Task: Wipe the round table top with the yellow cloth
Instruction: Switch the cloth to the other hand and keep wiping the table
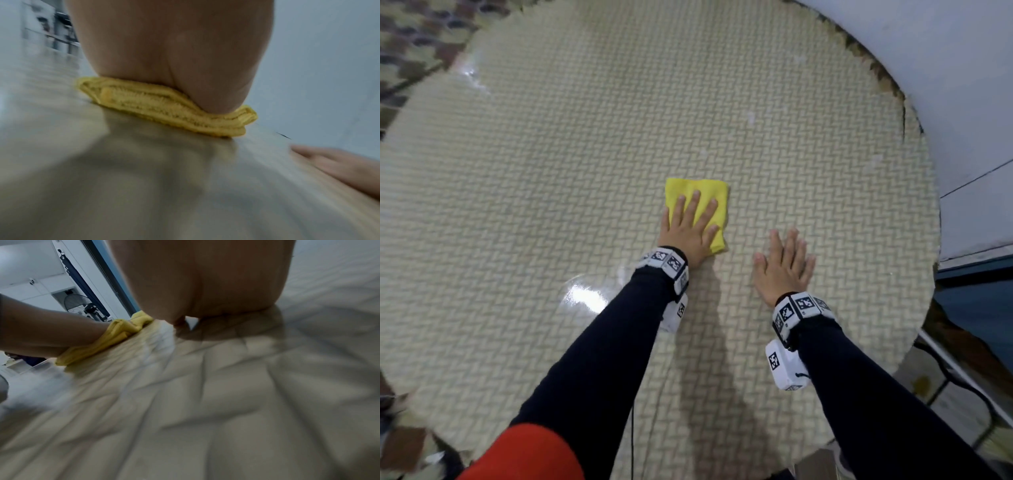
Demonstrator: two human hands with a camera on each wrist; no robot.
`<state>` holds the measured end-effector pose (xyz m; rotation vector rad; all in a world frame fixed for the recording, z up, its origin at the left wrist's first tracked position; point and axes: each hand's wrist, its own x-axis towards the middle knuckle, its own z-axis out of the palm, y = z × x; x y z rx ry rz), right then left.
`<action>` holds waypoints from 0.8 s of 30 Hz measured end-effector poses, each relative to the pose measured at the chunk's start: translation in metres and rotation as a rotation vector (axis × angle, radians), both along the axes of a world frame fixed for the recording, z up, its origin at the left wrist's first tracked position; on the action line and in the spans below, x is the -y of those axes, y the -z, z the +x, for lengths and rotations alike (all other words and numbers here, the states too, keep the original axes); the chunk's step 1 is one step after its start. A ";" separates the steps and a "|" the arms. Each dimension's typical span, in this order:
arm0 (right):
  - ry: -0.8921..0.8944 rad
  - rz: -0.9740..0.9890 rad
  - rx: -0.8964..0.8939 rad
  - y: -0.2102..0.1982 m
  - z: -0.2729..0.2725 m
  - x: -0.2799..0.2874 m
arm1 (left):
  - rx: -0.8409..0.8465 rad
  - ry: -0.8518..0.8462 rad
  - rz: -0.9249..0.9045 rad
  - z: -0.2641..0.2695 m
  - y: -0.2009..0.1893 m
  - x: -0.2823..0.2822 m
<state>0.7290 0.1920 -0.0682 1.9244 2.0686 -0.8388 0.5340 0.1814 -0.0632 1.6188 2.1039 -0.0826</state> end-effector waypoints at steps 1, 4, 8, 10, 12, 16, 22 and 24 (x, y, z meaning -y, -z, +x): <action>0.001 -0.004 -0.001 0.000 0.000 0.001 | 0.013 -0.037 -0.009 -0.017 -0.001 -0.004; 0.007 0.001 -0.008 0.000 0.001 0.002 | 0.024 -0.185 -0.027 -0.072 -0.002 0.011; 0.019 0.016 -0.018 0.001 0.000 0.003 | -0.005 -0.338 0.003 -0.110 -0.001 0.073; 0.036 0.016 -0.018 0.001 -0.001 0.003 | -0.020 -0.328 0.001 -0.095 0.002 0.101; 0.052 0.027 -0.012 -0.002 -0.002 0.002 | -0.025 -0.256 -0.013 -0.064 0.004 0.120; 0.071 0.241 0.005 -0.016 -0.007 0.007 | -0.031 -0.027 -0.018 -0.004 0.007 0.127; -0.181 0.381 -0.028 -0.015 -0.040 0.051 | 0.002 0.210 -0.009 -0.006 0.001 0.067; -0.142 0.391 -0.032 -0.011 -0.046 0.058 | 0.009 0.167 -0.015 -0.029 0.001 0.043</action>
